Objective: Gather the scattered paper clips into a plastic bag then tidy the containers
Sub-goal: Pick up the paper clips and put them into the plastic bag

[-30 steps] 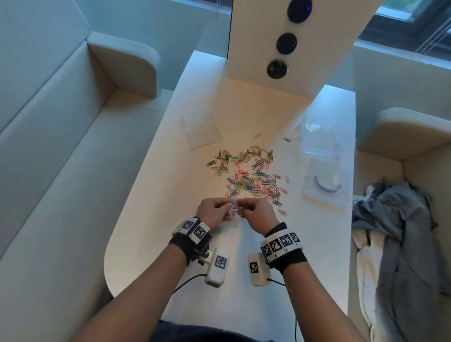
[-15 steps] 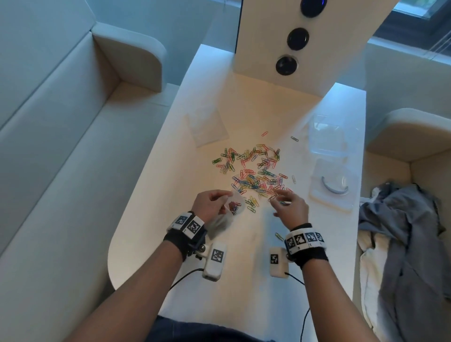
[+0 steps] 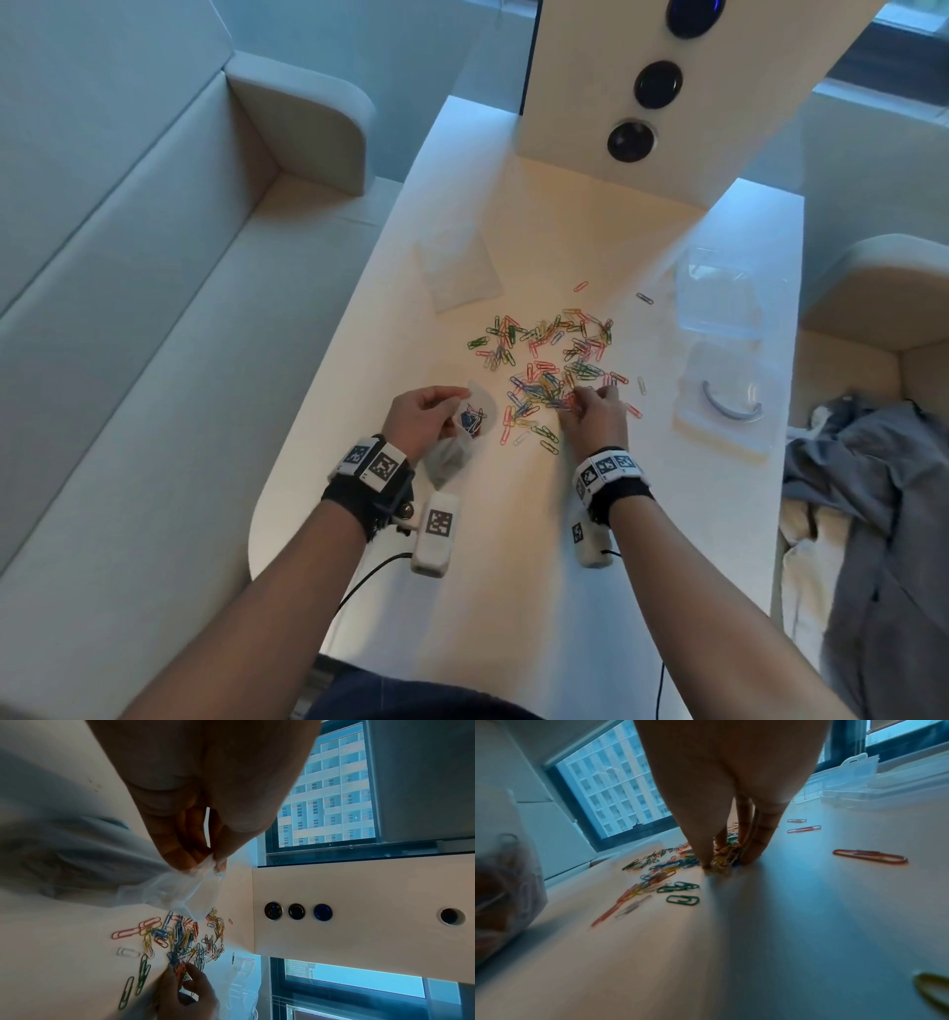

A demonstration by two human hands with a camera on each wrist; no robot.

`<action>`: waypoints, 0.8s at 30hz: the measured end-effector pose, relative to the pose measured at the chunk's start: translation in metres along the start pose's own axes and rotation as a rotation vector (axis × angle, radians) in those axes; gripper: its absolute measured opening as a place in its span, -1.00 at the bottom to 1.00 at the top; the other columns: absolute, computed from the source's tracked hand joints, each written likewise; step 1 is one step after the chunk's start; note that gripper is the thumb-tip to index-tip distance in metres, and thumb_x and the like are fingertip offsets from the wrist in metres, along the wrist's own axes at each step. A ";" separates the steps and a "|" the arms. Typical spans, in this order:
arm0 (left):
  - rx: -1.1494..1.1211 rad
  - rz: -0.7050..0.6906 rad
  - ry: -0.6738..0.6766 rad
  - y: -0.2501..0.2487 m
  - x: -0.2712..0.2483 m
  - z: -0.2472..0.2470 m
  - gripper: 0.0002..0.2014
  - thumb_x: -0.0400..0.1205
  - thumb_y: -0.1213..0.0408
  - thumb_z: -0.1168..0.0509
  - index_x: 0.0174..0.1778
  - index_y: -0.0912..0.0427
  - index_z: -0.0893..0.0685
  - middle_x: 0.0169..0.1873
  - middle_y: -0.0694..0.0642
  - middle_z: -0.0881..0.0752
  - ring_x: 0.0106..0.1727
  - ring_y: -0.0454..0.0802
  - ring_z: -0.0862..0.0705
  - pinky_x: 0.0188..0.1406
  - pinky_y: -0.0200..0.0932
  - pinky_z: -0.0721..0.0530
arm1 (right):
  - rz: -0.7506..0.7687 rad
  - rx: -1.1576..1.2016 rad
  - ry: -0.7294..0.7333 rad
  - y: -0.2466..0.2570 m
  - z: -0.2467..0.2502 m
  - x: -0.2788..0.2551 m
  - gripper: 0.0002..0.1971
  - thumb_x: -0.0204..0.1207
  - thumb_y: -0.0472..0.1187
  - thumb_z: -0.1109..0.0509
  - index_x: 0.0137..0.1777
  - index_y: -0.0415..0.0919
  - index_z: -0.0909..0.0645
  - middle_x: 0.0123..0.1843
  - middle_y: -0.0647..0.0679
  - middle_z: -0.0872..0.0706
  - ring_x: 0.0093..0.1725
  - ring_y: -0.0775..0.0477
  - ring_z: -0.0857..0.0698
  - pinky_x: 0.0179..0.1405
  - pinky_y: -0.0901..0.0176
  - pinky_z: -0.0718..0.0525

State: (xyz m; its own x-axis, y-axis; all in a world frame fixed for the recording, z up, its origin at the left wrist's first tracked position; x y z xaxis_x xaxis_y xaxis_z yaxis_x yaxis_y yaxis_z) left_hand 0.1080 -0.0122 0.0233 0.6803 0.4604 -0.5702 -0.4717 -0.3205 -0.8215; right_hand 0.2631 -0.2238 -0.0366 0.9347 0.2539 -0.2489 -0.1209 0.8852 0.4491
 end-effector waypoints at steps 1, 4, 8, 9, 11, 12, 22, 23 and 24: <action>-0.001 0.001 0.004 0.001 0.000 0.000 -0.78 0.64 0.43 -0.32 -0.12 0.05 -0.82 -0.30 0.03 -0.77 -0.39 -0.09 -0.63 -0.19 -0.13 -0.67 | 0.036 0.017 -0.020 -0.001 -0.001 0.002 -0.69 0.53 -0.22 -0.44 0.25 -0.24 -0.70 0.19 -0.17 -0.60 0.15 -0.25 -0.63 0.21 0.01 -0.66; 0.010 0.006 0.014 0.004 -0.002 -0.002 -0.78 0.64 0.42 -0.32 -0.12 0.03 -0.83 -0.26 0.04 -0.78 -0.36 -0.08 -0.64 -0.18 -0.13 -0.67 | 0.096 0.038 -0.050 -0.002 0.006 0.003 -0.83 0.51 -0.38 -0.42 0.04 -0.29 -0.80 0.03 -0.19 -0.75 -0.01 -0.23 -0.73 0.13 0.04 -0.70; 0.052 0.008 0.031 0.010 -0.004 -0.011 -0.81 0.64 0.39 -0.33 -0.05 0.08 -0.83 -0.11 0.14 -0.81 -0.31 -0.06 -0.65 -0.19 -0.15 -0.67 | -0.157 0.269 -0.052 -0.027 0.016 0.004 -0.83 0.39 -0.21 -0.60 -0.02 -0.18 -0.84 -0.06 -0.10 -0.85 -0.01 -0.04 -0.78 0.26 0.08 -0.69; 0.062 0.010 0.031 0.011 -0.004 -0.014 -0.82 0.64 0.38 -0.33 -0.04 0.09 -0.83 -0.08 0.16 -0.82 -0.31 -0.05 -0.64 -0.21 -0.16 -0.67 | -0.265 0.384 -0.040 -0.036 0.017 0.002 -0.81 0.34 -0.16 -0.64 -0.04 -0.12 -0.84 -0.08 -0.05 -0.85 0.01 -0.02 -0.79 0.27 0.05 -0.70; 0.075 0.014 0.029 0.013 -0.005 -0.020 -0.82 0.64 0.38 -0.33 -0.03 0.10 -0.84 -0.10 0.17 -0.82 -0.36 -0.05 -0.62 -0.23 -0.15 -0.67 | -0.452 0.762 0.033 -0.044 0.019 -0.006 -0.79 0.34 -0.23 -0.65 -0.02 -0.19 -0.82 -0.07 -0.09 -0.84 0.02 -0.08 -0.80 0.19 0.01 -0.75; 0.080 0.014 0.029 0.014 -0.006 -0.024 -0.82 0.64 0.38 -0.33 -0.04 0.10 -0.83 -0.13 0.17 -0.81 -0.38 -0.06 -0.61 -0.23 -0.15 -0.67 | -0.506 0.985 0.102 -0.040 0.021 -0.013 -0.77 0.39 -0.34 -0.60 0.05 -0.31 -0.79 0.00 -0.20 -0.82 0.02 -0.12 -0.80 0.13 0.02 -0.78; 0.150 0.002 0.080 0.019 -0.011 -0.052 -0.83 0.65 0.38 -0.32 0.05 0.20 -0.82 -0.26 0.21 -0.76 -0.39 -0.04 -0.62 -0.10 -0.06 -0.74 | -0.253 1.255 0.516 0.036 0.039 -0.072 -0.75 0.51 -0.44 -0.44 0.16 -0.52 -0.68 -0.02 -0.29 -0.79 -0.06 -0.11 -0.78 0.02 0.14 -0.79; 0.158 -0.007 0.086 0.019 -0.011 -0.054 -0.83 0.65 0.37 -0.33 0.05 0.20 -0.82 -0.26 0.22 -0.76 -0.38 -0.03 -0.62 -0.07 -0.02 -0.74 | -0.218 1.156 0.501 0.041 0.035 -0.073 -0.76 0.51 -0.42 -0.46 0.14 -0.50 -0.70 -0.03 -0.31 -0.80 -0.07 -0.13 -0.78 0.03 0.09 -0.80; 0.161 -0.015 0.092 0.019 -0.012 -0.056 -0.83 0.65 0.37 -0.33 0.04 0.19 -0.82 -0.27 0.21 -0.76 -0.37 -0.01 -0.63 -0.06 0.00 -0.75 | -0.189 1.034 0.466 0.045 0.031 -0.073 -0.77 0.50 -0.40 -0.48 0.13 -0.47 -0.71 -0.03 -0.32 -0.81 -0.07 -0.15 -0.79 0.05 0.04 -0.80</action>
State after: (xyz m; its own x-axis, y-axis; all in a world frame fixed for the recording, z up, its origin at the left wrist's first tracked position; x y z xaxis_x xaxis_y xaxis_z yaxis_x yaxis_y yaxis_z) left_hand 0.1225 -0.0702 0.0149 0.7328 0.3837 -0.5619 -0.5402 -0.1741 -0.8233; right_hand 0.1997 -0.2149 0.0281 0.6681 0.4612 -0.5840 0.5418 0.2365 0.8066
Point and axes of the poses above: each hand's wrist, its own x-axis towards the middle knuckle, its own z-axis out of the back of the hand, y = z × x, the point moved 3 cm from there along x, towards the middle knuckle
